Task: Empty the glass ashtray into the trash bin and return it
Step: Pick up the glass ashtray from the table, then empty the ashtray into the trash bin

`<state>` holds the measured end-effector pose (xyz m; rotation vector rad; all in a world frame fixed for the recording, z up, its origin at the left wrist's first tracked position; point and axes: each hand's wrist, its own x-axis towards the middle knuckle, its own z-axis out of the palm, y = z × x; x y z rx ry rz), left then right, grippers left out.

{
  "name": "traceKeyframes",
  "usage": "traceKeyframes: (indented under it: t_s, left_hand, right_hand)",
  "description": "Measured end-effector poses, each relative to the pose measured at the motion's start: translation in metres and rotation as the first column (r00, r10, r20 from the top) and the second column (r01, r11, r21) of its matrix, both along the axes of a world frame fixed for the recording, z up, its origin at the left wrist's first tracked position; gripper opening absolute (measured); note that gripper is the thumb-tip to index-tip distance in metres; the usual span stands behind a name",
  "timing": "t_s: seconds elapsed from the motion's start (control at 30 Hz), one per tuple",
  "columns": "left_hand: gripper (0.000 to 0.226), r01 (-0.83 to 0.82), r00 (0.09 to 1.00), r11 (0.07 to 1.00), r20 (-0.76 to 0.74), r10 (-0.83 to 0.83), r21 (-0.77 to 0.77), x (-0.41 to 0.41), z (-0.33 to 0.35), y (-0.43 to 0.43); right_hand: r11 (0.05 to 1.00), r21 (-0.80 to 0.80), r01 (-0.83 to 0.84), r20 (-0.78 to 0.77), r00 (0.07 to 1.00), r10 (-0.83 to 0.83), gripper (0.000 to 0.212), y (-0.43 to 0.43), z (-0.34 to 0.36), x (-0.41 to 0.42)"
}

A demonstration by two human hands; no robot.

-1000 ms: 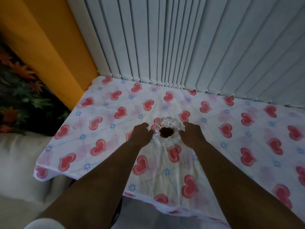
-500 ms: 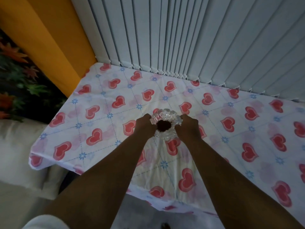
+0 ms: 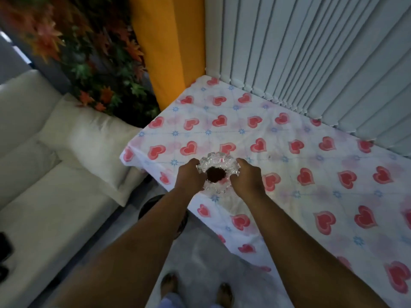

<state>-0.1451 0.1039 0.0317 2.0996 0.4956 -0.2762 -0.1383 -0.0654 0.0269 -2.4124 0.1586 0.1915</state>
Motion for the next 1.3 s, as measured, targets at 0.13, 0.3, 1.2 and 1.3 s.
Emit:
traceKeyframes:
  t_s: [0.13, 0.3, 1.2, 1.3]
  left_hand:
    - [0.048, -0.037, 0.999, 0.997, 0.002, 0.036, 0.074, -0.052, -0.010, 0.055]
    - [0.037, -0.135, 0.990, 0.974, -0.007, 0.138, 0.185, -0.107, -0.036, 0.118]
    - [0.046, -0.388, 0.913, 0.922, -0.147, 0.381, -0.015, -0.126, -0.450, 0.258]
    - [0.046, -0.384, 0.918, 0.920, -0.139, 0.371, -0.080, -0.113, -0.494, 0.267]
  right_hand:
    - [0.990, -0.001, -0.143, -0.013, 0.990, 0.143, 0.053, 0.055, -0.009, -0.033]
    - [0.964, 0.019, -0.267, -0.080, 0.960, 0.267, 0.054, 0.122, -0.031, -0.071]
    - [0.371, 0.644, 0.669, -0.765, 0.564, 0.311, 0.064, 0.267, -0.502, -0.078]
    - [0.217, 0.664, 0.715, -0.728, 0.552, 0.407, 0.067, 0.279, -0.542, -0.066]
